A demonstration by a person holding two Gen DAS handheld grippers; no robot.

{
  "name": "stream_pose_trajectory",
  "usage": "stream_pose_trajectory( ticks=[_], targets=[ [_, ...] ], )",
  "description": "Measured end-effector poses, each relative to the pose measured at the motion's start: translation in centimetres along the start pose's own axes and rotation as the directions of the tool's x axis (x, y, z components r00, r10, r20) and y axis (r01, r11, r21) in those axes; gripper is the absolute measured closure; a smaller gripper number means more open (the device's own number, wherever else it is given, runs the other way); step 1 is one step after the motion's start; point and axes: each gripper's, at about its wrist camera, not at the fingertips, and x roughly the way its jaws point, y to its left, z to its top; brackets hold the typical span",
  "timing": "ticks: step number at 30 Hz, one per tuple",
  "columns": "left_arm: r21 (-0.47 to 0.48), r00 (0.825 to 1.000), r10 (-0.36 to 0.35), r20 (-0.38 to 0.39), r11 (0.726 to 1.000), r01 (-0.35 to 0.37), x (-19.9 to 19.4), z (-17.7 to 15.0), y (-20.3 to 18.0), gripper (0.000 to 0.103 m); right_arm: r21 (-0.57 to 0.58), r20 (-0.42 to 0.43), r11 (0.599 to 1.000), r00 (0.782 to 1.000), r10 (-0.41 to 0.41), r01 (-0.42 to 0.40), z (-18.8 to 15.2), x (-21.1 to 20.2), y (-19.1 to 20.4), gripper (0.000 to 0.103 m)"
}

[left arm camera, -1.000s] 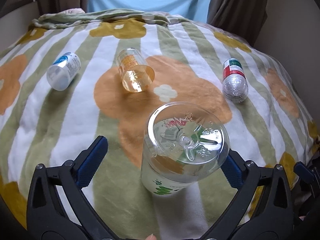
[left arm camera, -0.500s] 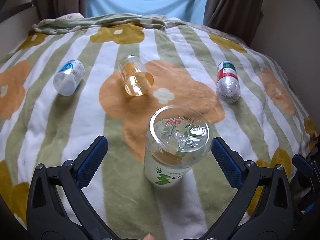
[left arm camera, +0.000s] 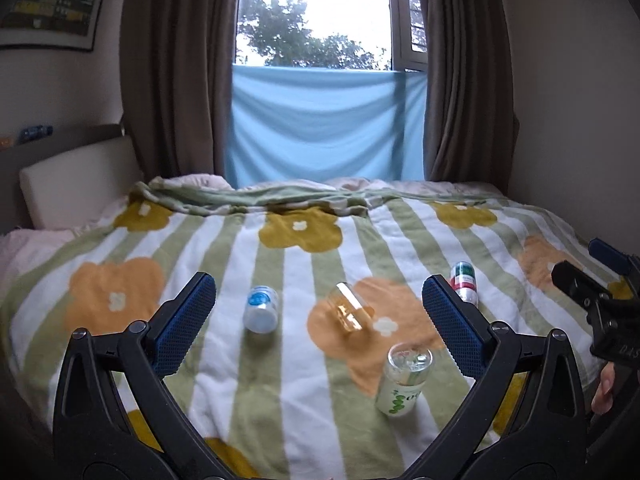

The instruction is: Flip cup upside down

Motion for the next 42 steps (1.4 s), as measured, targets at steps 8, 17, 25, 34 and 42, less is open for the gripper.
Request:
stream_pose_trajectory(
  ticks=[8,17,25,34,42],
  targets=[
    [-0.042,0.999,0.009,0.043,0.999,-0.008,-1.5,0.3,3.1,0.000,-0.016,0.056,0.997,0.996,-0.075,0.076,1.2,0.5,2.3,0.000],
    [-0.061,0.997,0.006,0.078,0.998,-0.001,-1.3,-0.4,3.2,0.000,-0.017,0.048,0.995,0.995,-0.092,0.093,1.6,0.4,2.2,0.000],
    [-0.029,0.996,0.013,0.091,1.000,-0.010,-1.2,-0.4,1.9,0.000,-0.013,0.053,0.995,0.994,-0.097,0.098,1.7,0.0,1.9,0.000],
    [-0.024,0.994,0.018,0.108,1.000,-0.016,-1.7,-0.4,1.4,0.000,-0.005,0.050,0.995,0.994,-0.097,0.098,1.9,0.1,1.4,0.000],
    [-0.022,0.993,0.028,0.112,0.999,-0.025,-1.8,-0.2,1.4,0.000,-0.004,0.048,0.995,0.994,-0.097,0.097,2.0,0.1,1.4,0.000]
  ],
)
